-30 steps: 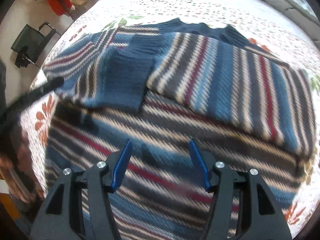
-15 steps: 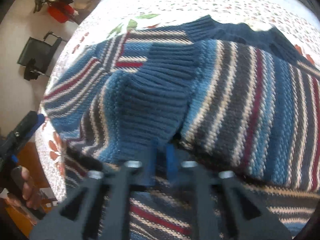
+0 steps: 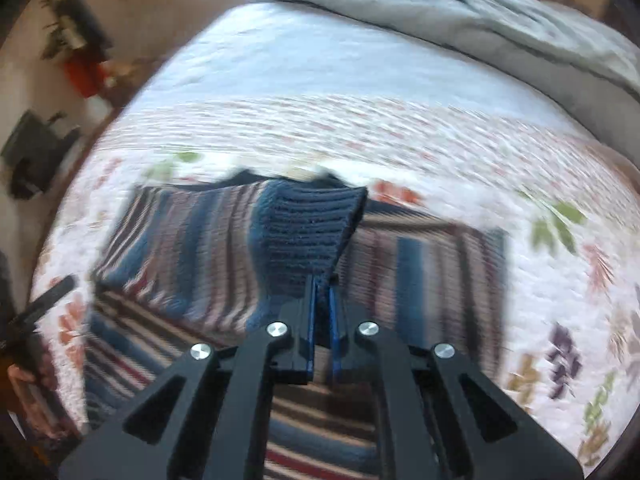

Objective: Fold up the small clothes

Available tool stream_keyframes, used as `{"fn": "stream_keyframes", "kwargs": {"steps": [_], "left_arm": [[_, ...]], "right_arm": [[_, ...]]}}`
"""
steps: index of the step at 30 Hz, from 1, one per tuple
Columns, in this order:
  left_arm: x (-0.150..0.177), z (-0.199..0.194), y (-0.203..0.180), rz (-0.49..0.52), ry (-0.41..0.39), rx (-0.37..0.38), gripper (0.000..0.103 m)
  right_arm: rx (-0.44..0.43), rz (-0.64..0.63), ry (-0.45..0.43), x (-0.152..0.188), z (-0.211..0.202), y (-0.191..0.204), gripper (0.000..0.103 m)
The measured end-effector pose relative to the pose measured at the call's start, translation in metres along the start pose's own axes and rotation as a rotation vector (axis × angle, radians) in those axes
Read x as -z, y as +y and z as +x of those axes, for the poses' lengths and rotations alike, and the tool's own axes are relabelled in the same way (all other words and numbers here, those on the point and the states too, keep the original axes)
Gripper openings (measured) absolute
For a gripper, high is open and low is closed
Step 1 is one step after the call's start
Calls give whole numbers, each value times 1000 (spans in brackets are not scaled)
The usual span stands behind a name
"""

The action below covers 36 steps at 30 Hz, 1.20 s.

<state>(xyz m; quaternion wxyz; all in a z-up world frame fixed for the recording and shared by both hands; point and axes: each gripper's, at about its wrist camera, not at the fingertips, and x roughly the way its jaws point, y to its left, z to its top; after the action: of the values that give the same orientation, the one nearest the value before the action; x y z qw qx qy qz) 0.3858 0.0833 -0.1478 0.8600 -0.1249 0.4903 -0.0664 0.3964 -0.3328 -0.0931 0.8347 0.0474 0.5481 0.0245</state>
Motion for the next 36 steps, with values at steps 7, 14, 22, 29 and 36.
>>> {"fn": "stream_keyframes", "kwargs": {"steps": [7,14,22,29,36], "left_arm": [[11,20,-25,101,44,-24,84],[11,29,-38,130,75,-17,84],[-32,40,-73,237,39,-66,87],[-40,88,-89,269,177,4,87],[-20,113,-98,309,227,-3,87]], "right_arm": [[-6,121,82,18,52,-42,22],[-34,111,86,0,50,-37,32],[-79,163,188,-17,87,-43,35],[-72,128,98,-24,70,-43,12],[24,153,76,-21,62,-70,12]]}}
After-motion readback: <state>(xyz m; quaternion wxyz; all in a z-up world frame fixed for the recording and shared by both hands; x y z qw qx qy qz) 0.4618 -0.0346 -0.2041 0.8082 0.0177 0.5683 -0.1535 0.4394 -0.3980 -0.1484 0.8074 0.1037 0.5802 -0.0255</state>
